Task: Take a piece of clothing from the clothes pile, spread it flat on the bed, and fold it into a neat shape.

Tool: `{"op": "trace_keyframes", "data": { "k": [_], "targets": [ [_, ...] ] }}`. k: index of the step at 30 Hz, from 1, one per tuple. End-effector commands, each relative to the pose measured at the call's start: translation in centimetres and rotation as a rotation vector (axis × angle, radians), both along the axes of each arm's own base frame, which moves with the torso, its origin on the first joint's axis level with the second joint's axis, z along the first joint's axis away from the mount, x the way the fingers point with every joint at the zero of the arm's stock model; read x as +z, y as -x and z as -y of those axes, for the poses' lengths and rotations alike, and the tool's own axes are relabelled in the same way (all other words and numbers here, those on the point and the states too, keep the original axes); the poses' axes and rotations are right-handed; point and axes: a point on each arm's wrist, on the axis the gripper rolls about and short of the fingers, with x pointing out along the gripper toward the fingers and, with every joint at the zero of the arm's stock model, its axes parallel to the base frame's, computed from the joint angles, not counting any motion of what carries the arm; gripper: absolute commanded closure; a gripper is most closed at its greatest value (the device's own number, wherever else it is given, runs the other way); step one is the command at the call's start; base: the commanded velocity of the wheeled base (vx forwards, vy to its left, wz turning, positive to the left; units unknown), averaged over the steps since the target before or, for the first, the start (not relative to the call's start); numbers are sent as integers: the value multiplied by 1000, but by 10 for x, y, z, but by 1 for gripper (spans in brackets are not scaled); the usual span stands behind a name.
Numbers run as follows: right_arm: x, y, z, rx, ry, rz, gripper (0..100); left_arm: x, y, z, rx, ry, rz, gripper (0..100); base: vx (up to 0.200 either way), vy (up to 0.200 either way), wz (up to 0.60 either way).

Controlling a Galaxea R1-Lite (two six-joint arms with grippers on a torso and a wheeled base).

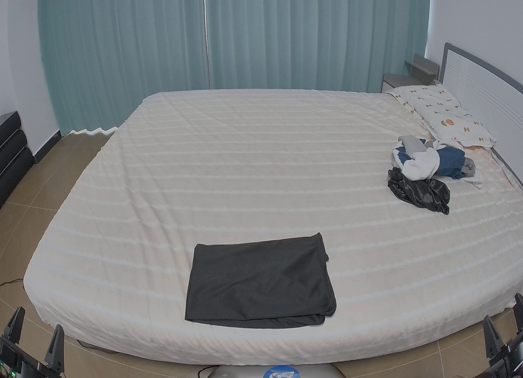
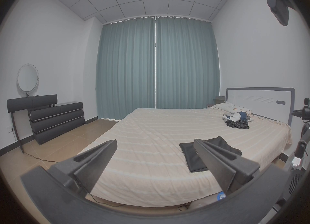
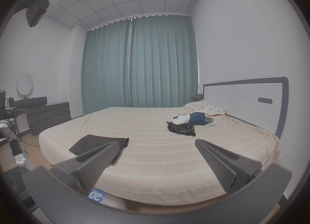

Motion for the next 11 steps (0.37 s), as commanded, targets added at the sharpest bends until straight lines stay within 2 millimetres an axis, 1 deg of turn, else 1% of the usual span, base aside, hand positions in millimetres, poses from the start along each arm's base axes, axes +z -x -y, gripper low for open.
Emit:
{"op": "trace_keyframes", "data": {
  "k": [1,11],
  "targets": [
    [-5,0,0,1,0,-3,0,-5,0,0,0,1,-3,0,0,0,0],
    [-5,0,0,0,-1,-3,0,-5,0,0,1,-1,-3,0,0,0,0]
  ]
}}
